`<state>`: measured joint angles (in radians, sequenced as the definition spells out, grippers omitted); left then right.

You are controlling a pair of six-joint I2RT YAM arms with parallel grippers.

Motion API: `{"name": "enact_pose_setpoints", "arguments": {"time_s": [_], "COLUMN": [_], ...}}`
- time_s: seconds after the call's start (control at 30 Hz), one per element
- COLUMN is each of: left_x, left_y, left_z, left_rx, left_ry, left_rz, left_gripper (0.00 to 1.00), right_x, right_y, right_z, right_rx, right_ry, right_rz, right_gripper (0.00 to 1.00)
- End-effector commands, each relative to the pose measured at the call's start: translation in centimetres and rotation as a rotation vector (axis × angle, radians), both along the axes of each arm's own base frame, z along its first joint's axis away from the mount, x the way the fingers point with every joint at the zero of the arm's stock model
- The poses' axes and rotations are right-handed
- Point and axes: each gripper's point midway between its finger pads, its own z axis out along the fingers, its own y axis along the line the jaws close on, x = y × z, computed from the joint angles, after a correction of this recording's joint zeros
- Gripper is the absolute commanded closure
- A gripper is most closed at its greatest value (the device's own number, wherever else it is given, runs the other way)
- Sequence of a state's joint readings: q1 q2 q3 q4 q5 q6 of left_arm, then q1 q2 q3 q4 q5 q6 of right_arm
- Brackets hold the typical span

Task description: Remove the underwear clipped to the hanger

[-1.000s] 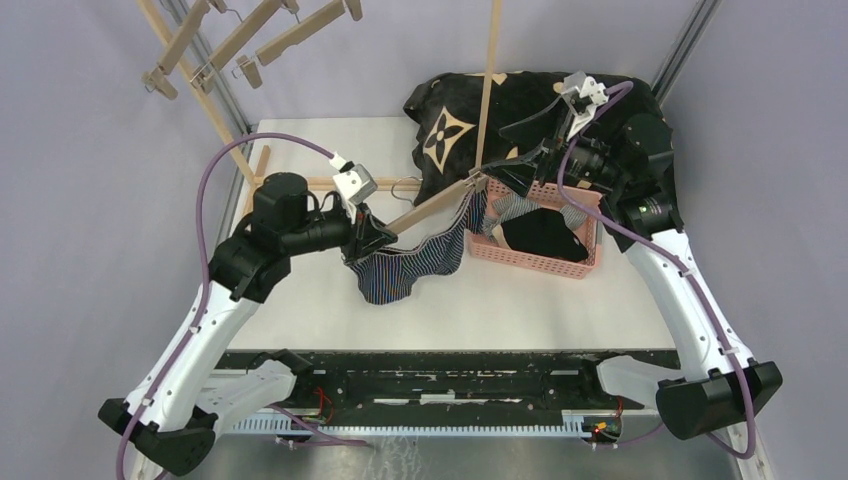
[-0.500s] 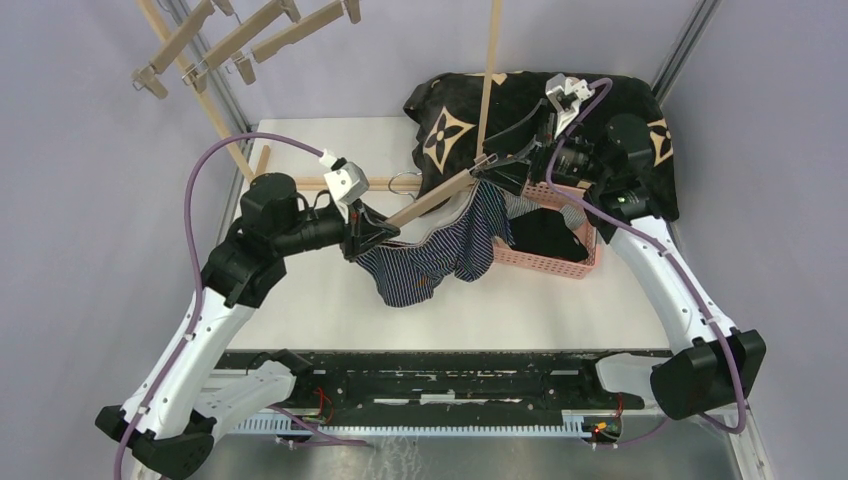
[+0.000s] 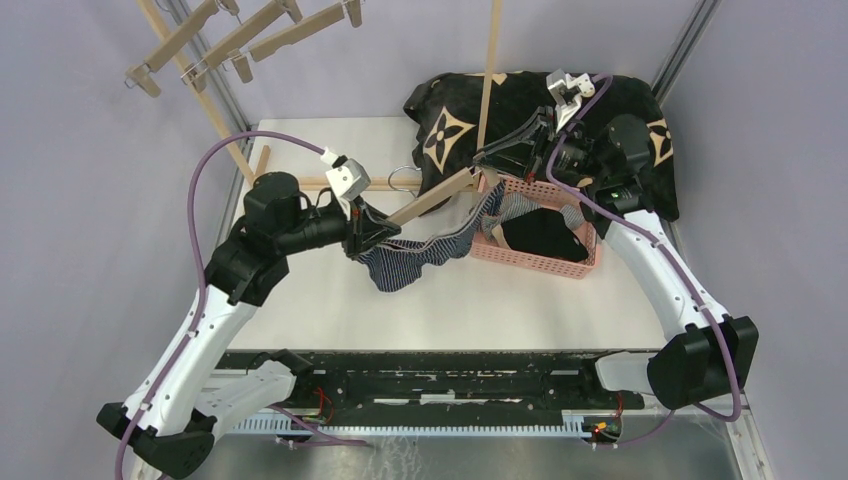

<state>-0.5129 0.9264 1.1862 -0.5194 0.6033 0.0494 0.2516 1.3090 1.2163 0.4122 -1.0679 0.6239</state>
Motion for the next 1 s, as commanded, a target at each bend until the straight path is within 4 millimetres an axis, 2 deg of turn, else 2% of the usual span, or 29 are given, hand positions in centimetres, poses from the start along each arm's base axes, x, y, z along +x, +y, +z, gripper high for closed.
{"name": "enact_pose_setpoints", "arguments": {"time_s": [0.0,0.07,0.1,0.17,0.23,0.33,0.4,0.53,0.6,0.67,0.83,0.93,0.97], "left_x": [0.0,0.0,0.0,0.0,0.0,0.0,0.2,0.5,0.7,0.8,1.7,1.9,2.0], "left_y": [0.0,0.1,0.1,0.2,0.2,0.3,0.3,0.2,-0.1,-0.4,-1.4,-1.9,-2.1], "left_z": [3.5,3.7,3.8,3.8,3.9,4.4,4.6,5.0,5.4,5.5,4.8,4.6,4.6], "left_rx": [-0.087,-0.092,-0.094,-0.096,-0.101,-0.123,-0.143,-0.184,-0.22,-0.256,-0.314,-0.339,-0.347], "left_ry": [-0.094,-0.095,-0.096,-0.1,-0.104,-0.12,-0.128,-0.123,-0.13,-0.13,-0.096,-0.075,-0.07], "left_rz": [0.014,0.023,0.027,0.03,0.033,0.041,0.056,0.074,0.071,0.068,0.055,0.038,0.031], "left_gripper": [0.97,0.97,0.97,0.97,0.97,0.97,0.97,0.97,0.97,0.97,0.97,0.97,0.97], "right_x": [-0.6,-0.6,-0.5,-0.1,0.1,0.7,1.2,1.5,1.0,-0.3,-2.6,-2.8,-2.9], "right_y": [0.0,0.0,0.0,-0.1,-0.1,-0.5,-0.8,-1.0,-0.9,-0.5,1.1,2.1,2.5], "right_z": [0.9,0.8,0.8,0.7,0.7,0.7,0.3,-0.6,0.3,0.9,2.8,3.4,3.5], "right_rx": [0.016,0.017,0.018,0.02,0.025,0.041,0.049,0.091,0.164,0.248,0.39,0.42,0.421], "right_ry": [-0.048,-0.047,-0.043,-0.042,-0.043,-0.038,-0.031,0.014,-0.015,-0.037,-0.073,-0.076,-0.071], "right_rz": [0.014,0.007,0.0,-0.017,-0.037,-0.098,-0.146,-0.176,-0.15,-0.095,0.031,0.055,0.065], "right_gripper": [0.99,0.98,0.86,0.7,0.36,0.05,0.0,0.01,0.04,0.01,0.0,0.0,0.03]}}
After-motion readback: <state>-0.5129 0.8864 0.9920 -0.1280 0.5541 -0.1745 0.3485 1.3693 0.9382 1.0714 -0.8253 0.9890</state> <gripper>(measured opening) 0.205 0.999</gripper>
